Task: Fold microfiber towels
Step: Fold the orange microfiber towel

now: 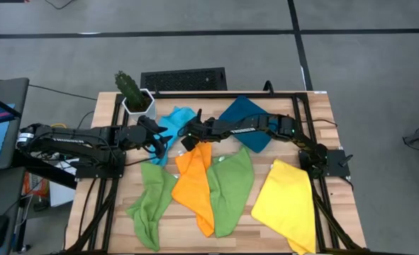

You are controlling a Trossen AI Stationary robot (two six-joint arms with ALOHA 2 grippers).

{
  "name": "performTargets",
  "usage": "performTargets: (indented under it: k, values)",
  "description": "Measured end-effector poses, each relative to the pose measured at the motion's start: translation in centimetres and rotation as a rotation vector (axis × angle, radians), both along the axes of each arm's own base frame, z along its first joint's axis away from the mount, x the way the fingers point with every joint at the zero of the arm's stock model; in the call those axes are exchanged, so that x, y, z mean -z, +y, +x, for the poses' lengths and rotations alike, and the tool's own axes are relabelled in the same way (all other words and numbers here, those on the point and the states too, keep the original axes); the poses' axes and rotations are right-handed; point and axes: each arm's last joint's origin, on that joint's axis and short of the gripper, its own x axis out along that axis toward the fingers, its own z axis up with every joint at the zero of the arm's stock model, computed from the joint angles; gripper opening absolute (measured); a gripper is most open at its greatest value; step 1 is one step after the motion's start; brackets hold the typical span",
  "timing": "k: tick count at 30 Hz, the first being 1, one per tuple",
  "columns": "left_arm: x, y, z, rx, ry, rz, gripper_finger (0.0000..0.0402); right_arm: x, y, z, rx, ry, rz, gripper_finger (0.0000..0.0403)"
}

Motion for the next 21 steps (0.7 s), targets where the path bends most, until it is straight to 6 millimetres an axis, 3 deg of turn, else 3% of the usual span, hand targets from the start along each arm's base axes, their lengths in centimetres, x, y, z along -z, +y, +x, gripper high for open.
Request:
performTargets:
  k: [10,21]
  values:
    - [-0.03,0.06,-0.02,-0.021,-0.001,0.013,0.0192,0.11,0.04,-0.18,0.005,0.018,0.013,0.0166]
    - [-0.03,0.07,-0.02,-0.025,-0.006,0.007,0.0192,0.18,0.11,-0.29,-0.039,0.045,0.014,0.0019]
